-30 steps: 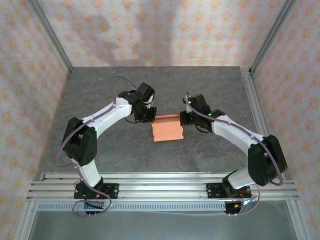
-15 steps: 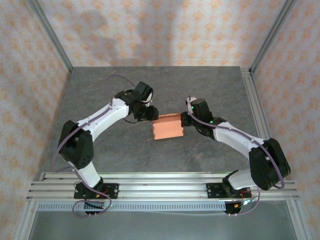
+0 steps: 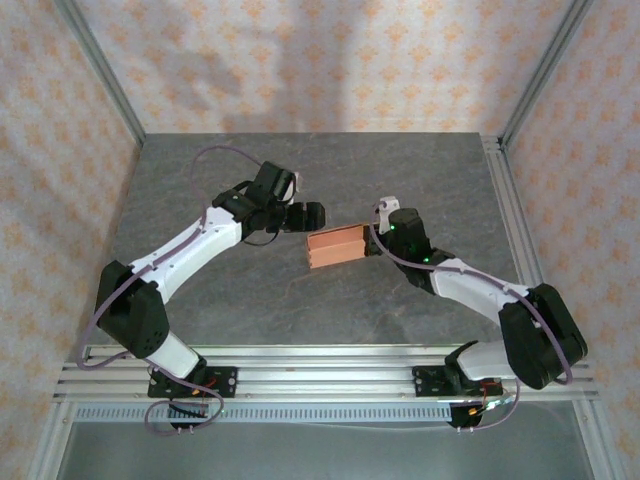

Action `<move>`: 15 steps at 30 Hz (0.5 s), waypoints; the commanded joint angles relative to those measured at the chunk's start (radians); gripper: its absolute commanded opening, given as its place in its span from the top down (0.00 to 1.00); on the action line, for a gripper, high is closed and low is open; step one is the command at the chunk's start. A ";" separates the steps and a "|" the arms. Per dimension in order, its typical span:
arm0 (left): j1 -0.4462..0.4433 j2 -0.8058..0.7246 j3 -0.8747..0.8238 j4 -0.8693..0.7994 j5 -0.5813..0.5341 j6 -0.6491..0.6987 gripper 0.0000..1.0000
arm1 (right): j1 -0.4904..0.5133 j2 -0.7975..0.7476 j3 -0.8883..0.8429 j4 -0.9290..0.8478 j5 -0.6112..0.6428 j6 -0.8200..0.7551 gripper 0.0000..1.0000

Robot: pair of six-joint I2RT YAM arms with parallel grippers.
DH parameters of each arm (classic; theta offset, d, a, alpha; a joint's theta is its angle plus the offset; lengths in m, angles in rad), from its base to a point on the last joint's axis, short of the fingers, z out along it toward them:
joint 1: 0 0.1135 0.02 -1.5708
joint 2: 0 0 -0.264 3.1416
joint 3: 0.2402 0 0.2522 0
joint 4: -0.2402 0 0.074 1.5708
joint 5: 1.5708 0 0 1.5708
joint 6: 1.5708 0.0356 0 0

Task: Fold the paper box

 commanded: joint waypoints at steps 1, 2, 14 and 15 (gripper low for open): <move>0.006 -0.007 -0.011 0.037 -0.043 -0.017 0.13 | 0.004 -0.012 -0.046 0.173 0.039 -0.036 1.00; 0.007 -0.003 -0.011 0.038 -0.046 -0.028 0.13 | 0.004 -0.010 -0.053 0.189 0.042 -0.040 1.00; 0.015 0.071 -0.010 0.022 -0.027 -0.104 0.25 | 0.004 0.017 -0.078 0.211 0.037 -0.076 1.00; 0.013 0.076 -0.012 0.022 -0.024 -0.106 0.30 | 0.004 0.023 -0.076 0.206 0.035 -0.079 1.00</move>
